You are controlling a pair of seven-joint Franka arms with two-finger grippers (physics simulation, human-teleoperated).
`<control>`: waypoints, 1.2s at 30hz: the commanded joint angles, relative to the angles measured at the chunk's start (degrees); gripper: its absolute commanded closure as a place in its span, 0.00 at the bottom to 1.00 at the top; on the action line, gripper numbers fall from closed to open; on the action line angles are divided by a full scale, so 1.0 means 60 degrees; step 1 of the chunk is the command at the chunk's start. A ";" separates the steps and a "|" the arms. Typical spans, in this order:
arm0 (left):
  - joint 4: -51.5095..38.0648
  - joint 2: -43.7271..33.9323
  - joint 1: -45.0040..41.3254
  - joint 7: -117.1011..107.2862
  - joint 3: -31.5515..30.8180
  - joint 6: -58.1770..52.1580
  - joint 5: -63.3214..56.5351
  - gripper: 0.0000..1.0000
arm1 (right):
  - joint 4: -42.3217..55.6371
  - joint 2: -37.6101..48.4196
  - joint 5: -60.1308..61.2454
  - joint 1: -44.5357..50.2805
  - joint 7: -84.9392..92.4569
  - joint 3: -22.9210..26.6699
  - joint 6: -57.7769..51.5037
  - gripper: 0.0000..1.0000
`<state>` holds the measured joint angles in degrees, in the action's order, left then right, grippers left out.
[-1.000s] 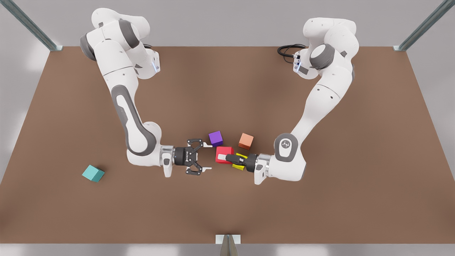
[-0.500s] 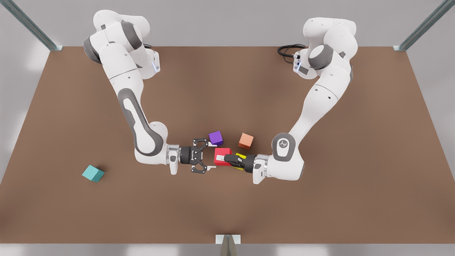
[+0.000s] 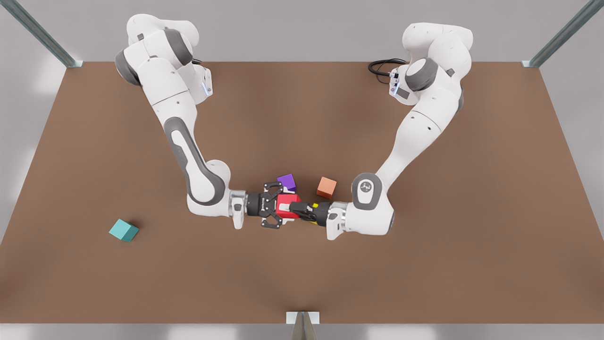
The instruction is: Pick up red wooden cube and pass to hand red wooden cube and place in blue wooden cube
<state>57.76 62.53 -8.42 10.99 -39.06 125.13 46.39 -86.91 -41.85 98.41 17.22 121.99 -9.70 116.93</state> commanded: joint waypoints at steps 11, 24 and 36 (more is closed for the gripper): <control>0.0011 -0.0006 -0.0018 0.0629 0.0006 0.0122 0.0325 0.00 | 0.0026 0.0017 0.0049 -0.0014 0.0454 0.0005 0.0068 0.43; 0.0055 -0.0020 0.0128 0.0644 0.0006 0.0004 0.0472 0.00 | 0.0012 0.0017 0.0034 0.0001 0.0439 0.0005 0.0068 0.43; 0.0084 -0.0020 0.0231 0.0673 0.0006 -0.0084 0.0442 0.00 | 0.0026 0.0003 0.0034 0.0001 0.0395 0.0005 0.0068 0.43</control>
<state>58.29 62.51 -7.11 20.29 -38.90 124.79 49.99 -86.78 -41.84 98.22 17.22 123.47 -9.63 117.29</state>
